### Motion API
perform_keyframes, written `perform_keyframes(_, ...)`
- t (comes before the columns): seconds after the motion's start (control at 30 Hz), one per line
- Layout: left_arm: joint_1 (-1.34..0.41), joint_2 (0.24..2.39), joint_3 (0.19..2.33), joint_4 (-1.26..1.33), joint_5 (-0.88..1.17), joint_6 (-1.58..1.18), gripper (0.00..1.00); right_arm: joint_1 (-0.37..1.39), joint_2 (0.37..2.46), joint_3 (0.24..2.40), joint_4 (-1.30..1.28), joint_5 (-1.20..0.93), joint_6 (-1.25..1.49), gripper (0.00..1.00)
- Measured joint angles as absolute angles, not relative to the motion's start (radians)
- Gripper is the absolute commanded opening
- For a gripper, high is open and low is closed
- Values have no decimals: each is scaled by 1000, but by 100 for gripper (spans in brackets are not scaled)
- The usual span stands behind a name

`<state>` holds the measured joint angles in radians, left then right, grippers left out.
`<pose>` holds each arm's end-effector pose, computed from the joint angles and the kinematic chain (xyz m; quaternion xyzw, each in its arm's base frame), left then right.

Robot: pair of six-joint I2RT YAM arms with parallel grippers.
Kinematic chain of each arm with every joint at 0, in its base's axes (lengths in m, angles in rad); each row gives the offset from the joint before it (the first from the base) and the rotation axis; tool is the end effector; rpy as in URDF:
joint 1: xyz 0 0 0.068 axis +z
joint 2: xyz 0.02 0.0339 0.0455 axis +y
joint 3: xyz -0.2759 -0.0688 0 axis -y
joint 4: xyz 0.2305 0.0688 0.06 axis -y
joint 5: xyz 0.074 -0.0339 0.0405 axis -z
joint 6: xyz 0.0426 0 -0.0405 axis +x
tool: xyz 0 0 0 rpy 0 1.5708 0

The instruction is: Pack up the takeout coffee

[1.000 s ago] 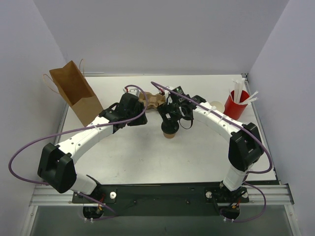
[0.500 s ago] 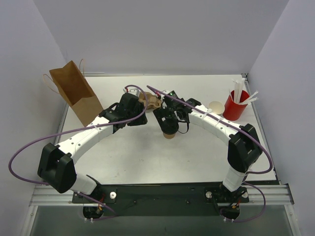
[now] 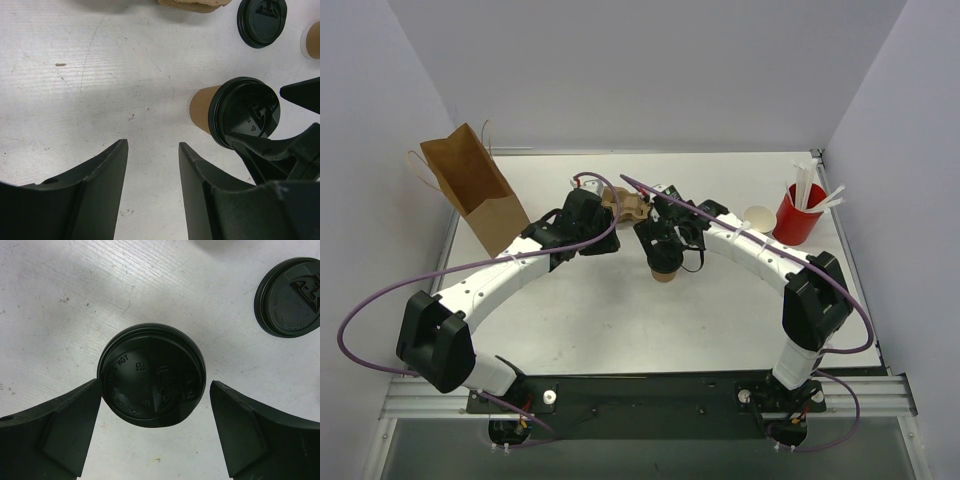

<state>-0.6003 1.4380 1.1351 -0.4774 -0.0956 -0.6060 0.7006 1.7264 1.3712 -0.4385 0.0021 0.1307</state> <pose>0.2532 -0.1684 0.2936 -0.0210 0.9218 -0.1818 0.3417 0.2917 0.2459 0.2790 -0.2598 0.8883 0.1521 0.3470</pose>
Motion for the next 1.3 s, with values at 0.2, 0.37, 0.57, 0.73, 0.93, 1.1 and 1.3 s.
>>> perform_keyframes(0.2, -600, 1438, 1128, -467, -95, -606, 55, 710, 1732, 1371, -439, 9, 132, 81)
perform_keyframes(0.37, -600, 1438, 1121, -467, -95, -606, 55, 715, 1743, 1371, -439, 16, 137, 77)
perform_keyframes(0.57, -600, 1438, 1119, -466, -95, -606, 55, 715, 1748, 1371, -437, 25, 147, 69)
perform_keyframes(0.73, -600, 1438, 1118, -466, -95, -606, 55, 715, 1748, 1371, -437, 28, 157, 64)
perform_keyframes(0.93, -600, 1438, 1116, -466, -95, -606, 55, 722, 1748, 1368, -435, 44, 166, 64)
perform_keyframes(1.1, -600, 1438, 1110, -463, -95, -606, 55, 736, 1749, 1365, -429, 68, 178, 64)
perform_keyframes(1.3, -600, 1438, 1110, -462, -95, -606, 55, 741, 1752, 1361, -418, 82, 191, 64)
